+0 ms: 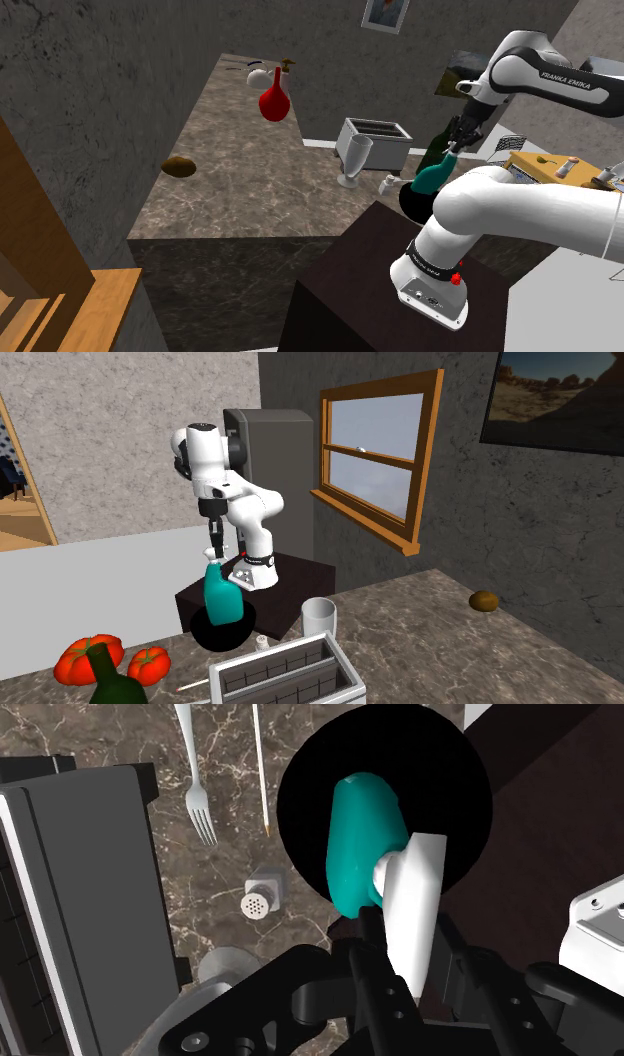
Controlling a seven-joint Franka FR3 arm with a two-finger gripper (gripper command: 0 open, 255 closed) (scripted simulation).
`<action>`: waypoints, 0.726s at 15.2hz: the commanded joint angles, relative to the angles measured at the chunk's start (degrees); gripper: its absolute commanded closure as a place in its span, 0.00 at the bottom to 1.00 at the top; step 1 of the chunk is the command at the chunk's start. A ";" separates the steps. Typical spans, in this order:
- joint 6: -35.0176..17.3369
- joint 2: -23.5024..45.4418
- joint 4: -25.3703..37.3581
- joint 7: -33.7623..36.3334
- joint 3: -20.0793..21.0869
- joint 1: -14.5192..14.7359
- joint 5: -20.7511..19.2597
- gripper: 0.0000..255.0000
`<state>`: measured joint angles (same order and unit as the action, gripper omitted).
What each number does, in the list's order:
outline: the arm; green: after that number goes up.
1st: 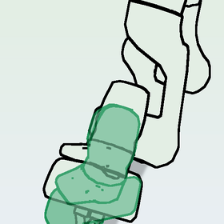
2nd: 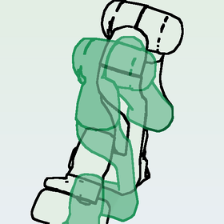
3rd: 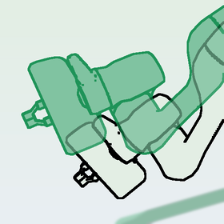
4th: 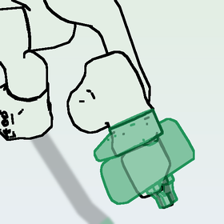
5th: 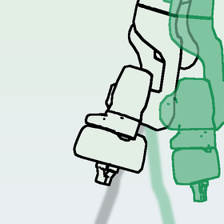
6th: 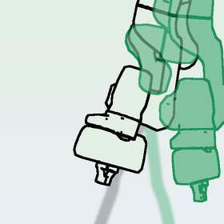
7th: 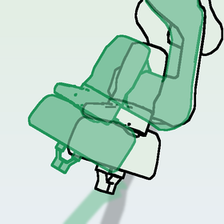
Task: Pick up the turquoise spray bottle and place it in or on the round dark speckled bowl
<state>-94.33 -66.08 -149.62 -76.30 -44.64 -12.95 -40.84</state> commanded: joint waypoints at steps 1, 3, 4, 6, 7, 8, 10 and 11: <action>-0.51 -0.01 -0.46 0.04 -0.44 -0.08 -0.39 1.00; -0.52 0.00 -0.45 0.04 -0.44 -0.09 -0.39 1.00; -0.52 0.00 -0.45 0.03 -0.44 -0.09 -0.39 1.00; -0.53 0.01 -0.45 0.03 -0.44 -0.10 -0.38 1.00; -0.53 0.01 -0.45 0.02 -0.44 -0.10 -0.38 1.00; -0.51 0.00 -0.45 0.01 -0.43 -0.11 -0.38 0.00; -0.50 -0.02 -0.46 0.00 -0.43 -0.14 -0.39 0.00; -0.50 -0.02 -0.45 -0.01 -0.43 -0.13 -0.39 0.00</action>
<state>-94.83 -66.10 -150.07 -76.30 -45.07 -13.09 -41.22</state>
